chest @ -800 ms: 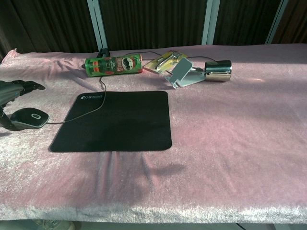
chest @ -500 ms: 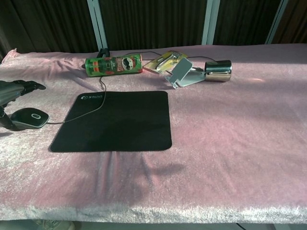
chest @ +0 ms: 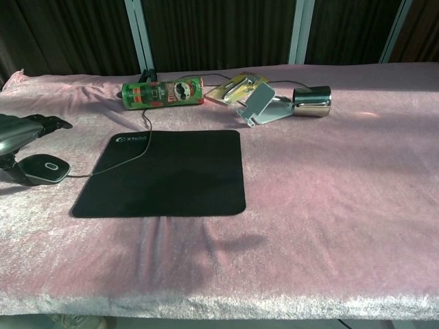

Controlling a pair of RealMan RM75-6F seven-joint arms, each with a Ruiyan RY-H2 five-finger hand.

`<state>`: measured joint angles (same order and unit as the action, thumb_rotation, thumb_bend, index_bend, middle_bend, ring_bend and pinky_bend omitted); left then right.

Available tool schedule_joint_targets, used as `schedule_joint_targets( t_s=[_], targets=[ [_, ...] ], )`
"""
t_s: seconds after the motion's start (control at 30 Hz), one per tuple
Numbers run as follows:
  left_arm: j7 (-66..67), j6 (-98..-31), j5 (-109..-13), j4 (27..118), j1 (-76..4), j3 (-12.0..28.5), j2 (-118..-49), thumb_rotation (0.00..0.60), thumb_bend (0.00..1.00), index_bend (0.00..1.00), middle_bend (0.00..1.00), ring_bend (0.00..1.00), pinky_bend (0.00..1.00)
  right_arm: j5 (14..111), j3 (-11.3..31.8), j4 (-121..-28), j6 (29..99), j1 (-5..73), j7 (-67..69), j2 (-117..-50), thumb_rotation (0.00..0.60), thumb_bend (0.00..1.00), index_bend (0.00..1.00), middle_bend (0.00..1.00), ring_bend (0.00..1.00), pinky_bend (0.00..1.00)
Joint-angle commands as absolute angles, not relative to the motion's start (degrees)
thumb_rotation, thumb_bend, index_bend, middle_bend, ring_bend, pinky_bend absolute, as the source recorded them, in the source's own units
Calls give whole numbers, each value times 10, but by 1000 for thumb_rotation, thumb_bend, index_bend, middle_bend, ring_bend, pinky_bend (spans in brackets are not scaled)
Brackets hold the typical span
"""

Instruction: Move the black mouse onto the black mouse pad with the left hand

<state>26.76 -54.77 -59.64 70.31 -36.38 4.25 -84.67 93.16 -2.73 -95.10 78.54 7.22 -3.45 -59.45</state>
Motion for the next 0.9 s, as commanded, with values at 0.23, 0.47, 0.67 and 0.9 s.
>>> schedule_joint_targets(
  t_s=[0.23,0.47,0.67,0.9],
  targets=[
    [259,-539,-608,662,-365,45,-872,600,193,325,448,366,392,932,-27,-951,786,73,-30,-593,600,295,79,73,110,246],
    [251,-551,-620,654,-361,51,-879,600,198,458,621,520,590,932,-27,-950,785,73,-29,-593,600,295,79,72,110,245],
    [235,-594,-666,666,-352,47,-882,600,199,544,715,598,667,933,-28,-950,785,73,-30,-593,600,295,79,72,110,245],
    [252,-622,-695,746,-352,50,-877,600,198,549,720,604,671,934,-28,-950,783,75,-31,-593,600,295,79,72,110,245]
  ],
)
